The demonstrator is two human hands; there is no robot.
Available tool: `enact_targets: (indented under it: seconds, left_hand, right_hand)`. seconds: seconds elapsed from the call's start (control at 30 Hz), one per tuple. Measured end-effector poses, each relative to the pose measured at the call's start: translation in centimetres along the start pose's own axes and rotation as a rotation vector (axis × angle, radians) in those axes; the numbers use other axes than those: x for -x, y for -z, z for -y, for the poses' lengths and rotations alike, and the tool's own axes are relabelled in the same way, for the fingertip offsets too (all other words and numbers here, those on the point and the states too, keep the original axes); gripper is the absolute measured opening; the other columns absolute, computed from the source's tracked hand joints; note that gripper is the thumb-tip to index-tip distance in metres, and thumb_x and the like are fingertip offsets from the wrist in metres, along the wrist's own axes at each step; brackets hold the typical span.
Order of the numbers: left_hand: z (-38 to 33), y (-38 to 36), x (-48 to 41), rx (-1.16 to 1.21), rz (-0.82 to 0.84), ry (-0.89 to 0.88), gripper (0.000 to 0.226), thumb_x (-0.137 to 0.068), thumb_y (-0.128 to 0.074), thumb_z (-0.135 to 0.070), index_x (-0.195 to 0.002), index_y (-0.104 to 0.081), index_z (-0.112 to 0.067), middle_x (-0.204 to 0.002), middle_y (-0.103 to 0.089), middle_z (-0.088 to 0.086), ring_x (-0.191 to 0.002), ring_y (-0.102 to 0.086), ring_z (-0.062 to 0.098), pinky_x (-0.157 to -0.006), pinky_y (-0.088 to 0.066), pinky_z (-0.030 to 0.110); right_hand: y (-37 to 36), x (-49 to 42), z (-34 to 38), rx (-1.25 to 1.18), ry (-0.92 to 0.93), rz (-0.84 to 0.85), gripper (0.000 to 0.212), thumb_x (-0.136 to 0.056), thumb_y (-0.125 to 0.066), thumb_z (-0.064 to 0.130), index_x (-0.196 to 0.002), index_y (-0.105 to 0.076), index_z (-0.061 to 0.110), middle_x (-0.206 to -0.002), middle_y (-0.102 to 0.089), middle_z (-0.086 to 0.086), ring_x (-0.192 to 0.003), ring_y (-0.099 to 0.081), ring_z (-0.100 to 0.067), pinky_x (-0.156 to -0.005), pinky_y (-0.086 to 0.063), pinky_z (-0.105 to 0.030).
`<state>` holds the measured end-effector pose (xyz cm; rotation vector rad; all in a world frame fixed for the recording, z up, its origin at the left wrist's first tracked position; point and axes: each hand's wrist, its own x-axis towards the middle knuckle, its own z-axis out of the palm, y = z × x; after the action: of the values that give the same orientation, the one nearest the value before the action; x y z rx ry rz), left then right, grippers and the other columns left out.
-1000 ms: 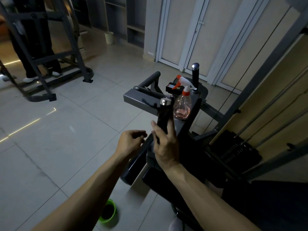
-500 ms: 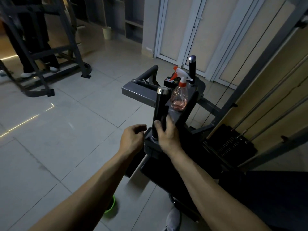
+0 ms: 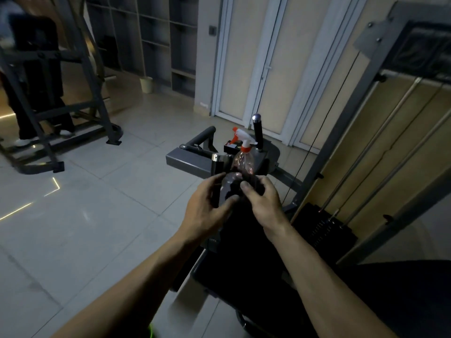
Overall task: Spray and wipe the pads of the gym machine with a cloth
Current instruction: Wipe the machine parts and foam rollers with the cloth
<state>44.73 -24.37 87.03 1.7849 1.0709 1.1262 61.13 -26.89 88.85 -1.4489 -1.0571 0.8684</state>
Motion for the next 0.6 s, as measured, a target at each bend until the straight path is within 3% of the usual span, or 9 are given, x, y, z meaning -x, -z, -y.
enact_targets:
  seconds: [0.1, 0.2, 0.27, 0.33, 0.43, 0.53, 0.6]
  left_hand:
    - [-2.8, -1.3, -1.4, 0.138, 0.128, -0.085, 0.092, -0.082, -0.082, -0.053, -0.156, -0.03, -0.038, -0.148, -0.051, -0.013, -0.135, -0.051, 0.006, -0.107, -0.049, 0.035]
    - [-4.4, -2.6, -3.2, 0.217, 0.155, -0.078, 0.077, -0.084, -0.084, -0.032, -0.141, -0.039, -0.059, -0.135, -0.057, -0.024, -0.127, -0.055, -0.003, -0.1, -0.052, 0.022]
    - [-4.6, -3.8, -4.0, 0.181, 0.137, -0.092, 0.072, -0.085, -0.082, -0.022, -0.132, -0.044, -0.062, -0.131, -0.059, -0.026, -0.126, -0.055, -0.004, -0.101, -0.051, 0.023]
    - [-4.2, -5.5, -5.1, 0.174, 0.119, -0.079, 0.064, -0.089, -0.076, -0.014, -0.137, -0.05, -0.047, -0.134, -0.059, -0.019, -0.128, -0.054, -0.001, -0.106, -0.051, 0.029]
    - [-3.8, -8.1, -7.0, 0.106, 0.022, -0.034, 0.053, -0.094, -0.065, -0.005, -0.14, -0.053, -0.03, -0.138, -0.058, -0.009, -0.129, -0.054, 0.002, -0.109, -0.05, 0.038]
    - [-3.5, -10.2, -9.3, 0.072, -0.173, 0.128, 0.041, -0.099, -0.059, -0.009, -0.118, -0.054, -0.045, -0.121, -0.062, -0.013, -0.112, -0.061, 0.001, -0.097, -0.055, 0.032]
    - [-2.4, -11.0, -10.8, 0.042, -0.266, 0.232, 0.029, -0.099, -0.059, -0.02, -0.107, -0.055, -0.047, -0.111, -0.061, -0.012, -0.105, -0.062, 0.007, -0.091, -0.054, 0.031]
  right_hand:
    - [1.8, -0.1, 4.3, -0.213, -0.028, 0.25, 0.034, -0.099, -0.066, 0.041, -0.128, -0.068, 0.024, -0.123, -0.074, -0.006, -0.118, -0.069, -0.028, -0.102, -0.054, -0.051]
    - [3.5, -0.6, 6.5, -0.302, -0.084, 0.348, 0.055, -0.102, -0.046, 0.057, -0.138, -0.063, 0.019, -0.129, -0.071, -0.009, -0.124, -0.066, -0.027, -0.104, -0.053, -0.048]
    - [4.4, -1.6, 6.4, -0.337, -0.133, 0.372, 0.063, -0.101, -0.037, 0.064, -0.138, -0.063, 0.019, -0.131, -0.07, -0.01, -0.126, -0.064, -0.027, -0.107, -0.051, -0.05]
    - [5.4, -3.1, 5.7, -0.314, -0.158, 0.367, 0.063, -0.101, -0.035, 0.066, -0.135, -0.066, 0.023, -0.131, -0.07, -0.008, -0.126, -0.064, -0.026, -0.108, -0.049, -0.051]
    - [6.8, -6.0, 4.0, -0.314, -0.198, 0.383, 0.062, -0.102, -0.033, 0.067, -0.13, -0.068, 0.024, -0.127, -0.072, -0.008, -0.118, -0.068, -0.024, -0.096, -0.054, -0.045]
    - [7.5, -9.7, 2.3, -0.113, -0.223, 0.336, 0.044, -0.104, -0.037, 0.064, -0.117, -0.063, 0.031, -0.111, -0.074, -0.006, -0.099, -0.073, -0.022, -0.088, -0.06, -0.042]
    - [7.3, -12.5, 0.4, 0.124, -0.179, 0.238, 0.032, -0.104, -0.045, 0.057, -0.107, -0.063, 0.03, -0.105, -0.073, -0.002, -0.094, -0.072, -0.019, -0.09, -0.059, -0.043]
